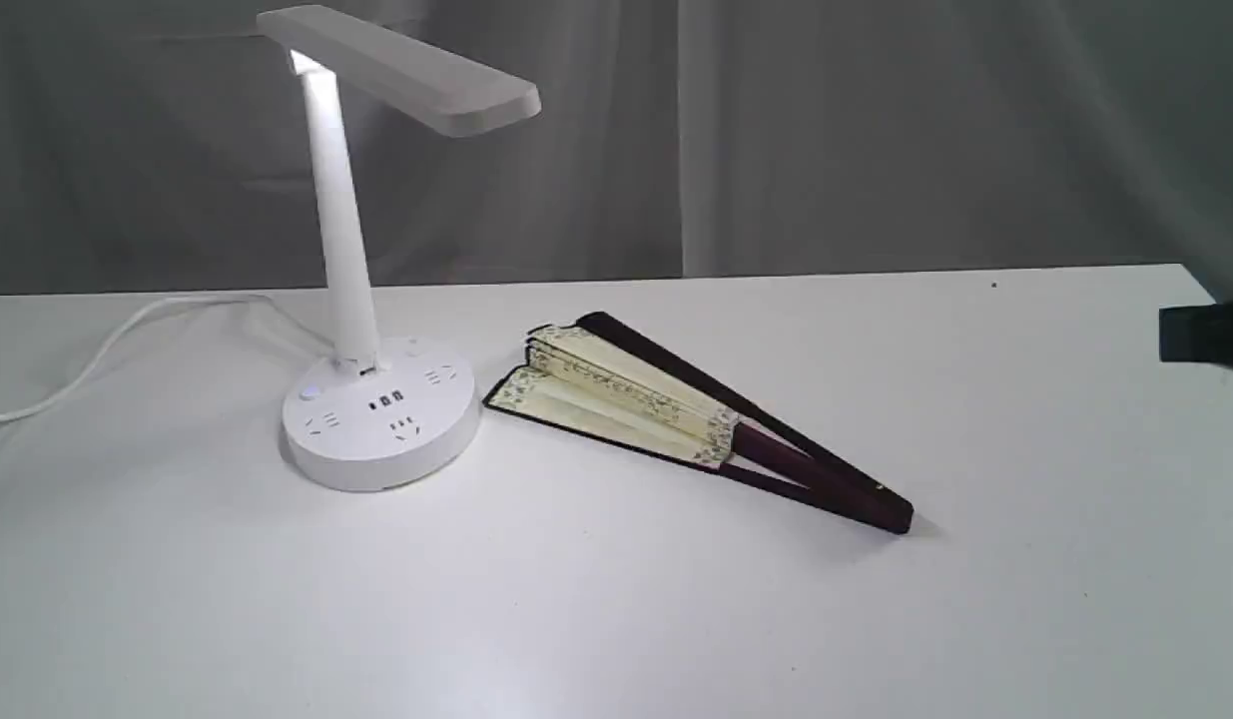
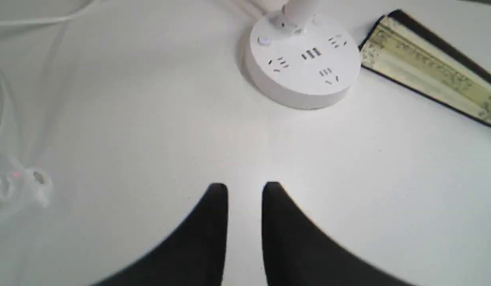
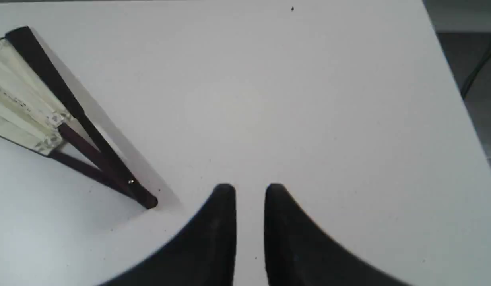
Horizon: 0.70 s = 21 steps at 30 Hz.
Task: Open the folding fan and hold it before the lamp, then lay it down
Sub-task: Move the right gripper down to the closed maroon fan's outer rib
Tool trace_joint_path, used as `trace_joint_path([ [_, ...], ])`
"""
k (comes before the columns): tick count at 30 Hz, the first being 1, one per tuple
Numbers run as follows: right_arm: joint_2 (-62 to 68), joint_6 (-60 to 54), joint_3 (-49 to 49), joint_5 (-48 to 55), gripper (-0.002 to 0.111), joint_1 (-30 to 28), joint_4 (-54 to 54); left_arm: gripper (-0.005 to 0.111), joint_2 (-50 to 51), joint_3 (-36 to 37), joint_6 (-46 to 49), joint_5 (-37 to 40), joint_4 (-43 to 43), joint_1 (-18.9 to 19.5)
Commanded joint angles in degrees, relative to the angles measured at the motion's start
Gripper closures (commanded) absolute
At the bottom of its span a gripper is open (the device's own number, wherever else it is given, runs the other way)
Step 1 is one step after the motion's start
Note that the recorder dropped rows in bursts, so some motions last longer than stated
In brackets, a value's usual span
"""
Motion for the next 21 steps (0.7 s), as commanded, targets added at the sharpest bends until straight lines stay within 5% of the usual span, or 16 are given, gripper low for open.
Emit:
trace_joint_path([
  [1,3.2,-0.6,-0.3,0.2,0.093,0.0,4.2,0.089,5.5,-1.4,0.9,-2.0,-0.4,-0.2],
  [13,10.3,-18.3,-0.3,2.7,0.093,0.0,19.7,0.089,20.5,-6.7,4.6,-3.1,-0.4,-0.3],
  [21,13.0,-27.4,-0.3,3.3,0.075,0.0,31.0,0.091,26.9,-9.4,5.0,-2.6,-0.4,-1.3],
])
